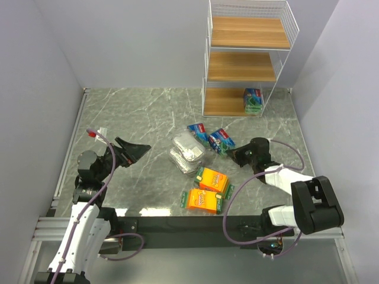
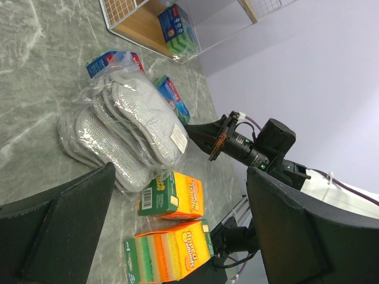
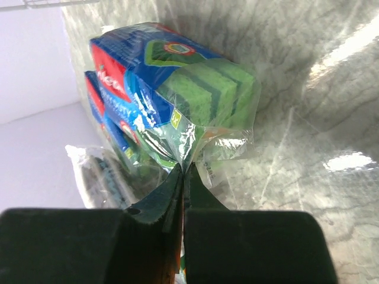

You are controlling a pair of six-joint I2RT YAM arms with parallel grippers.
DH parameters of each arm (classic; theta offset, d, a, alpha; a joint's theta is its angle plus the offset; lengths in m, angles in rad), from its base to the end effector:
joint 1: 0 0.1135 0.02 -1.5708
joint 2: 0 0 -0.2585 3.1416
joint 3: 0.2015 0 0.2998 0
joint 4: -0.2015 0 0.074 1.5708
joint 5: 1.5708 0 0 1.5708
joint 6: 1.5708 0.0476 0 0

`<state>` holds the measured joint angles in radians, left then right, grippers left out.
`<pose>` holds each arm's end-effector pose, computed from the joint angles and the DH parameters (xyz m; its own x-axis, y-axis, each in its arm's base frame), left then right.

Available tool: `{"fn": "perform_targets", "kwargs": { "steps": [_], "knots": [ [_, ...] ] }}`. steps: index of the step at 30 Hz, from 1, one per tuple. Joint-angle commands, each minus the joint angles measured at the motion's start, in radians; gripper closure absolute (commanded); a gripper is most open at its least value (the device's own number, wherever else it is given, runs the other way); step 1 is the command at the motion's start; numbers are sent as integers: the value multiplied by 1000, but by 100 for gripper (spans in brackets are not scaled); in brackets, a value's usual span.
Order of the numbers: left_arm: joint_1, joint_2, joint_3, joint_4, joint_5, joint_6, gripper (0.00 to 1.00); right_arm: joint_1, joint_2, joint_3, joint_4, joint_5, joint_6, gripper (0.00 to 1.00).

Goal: Place and organize the cleaning sponges onto the shelf

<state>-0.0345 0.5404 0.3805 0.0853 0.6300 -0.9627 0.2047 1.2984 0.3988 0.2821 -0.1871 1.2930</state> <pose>0.2089 -0.0353 0.2506 -0.5473 -0.6447 -0.5337 0.2902 0.4519 -0.8435 0.2710 0.0653 0.0998 -0.4903 0.8632 -0.1200 0.4497 0.3685 0.8136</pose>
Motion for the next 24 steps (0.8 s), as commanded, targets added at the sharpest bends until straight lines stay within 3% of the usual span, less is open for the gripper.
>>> {"fn": "perform_targets", "kwargs": {
  "steps": [1,6,10,16,24],
  "knots": [
    [-5,-5,31,10,2,16,0,-16,-53,6,43,-12,6,100],
    [-5,3,24,27,7,12,1,-73,-149,38,29,-5,5,100],
    [-5,12,23,45,14,2,0,-134,-120,113,55,-43,11,100],
    [-5,1,32,21,5,21,1,-172,8,225,169,-40,28,100],
    [-5,-19,28,1,0,25,1,-177,294,419,299,-23,81,100]
  ]
}}
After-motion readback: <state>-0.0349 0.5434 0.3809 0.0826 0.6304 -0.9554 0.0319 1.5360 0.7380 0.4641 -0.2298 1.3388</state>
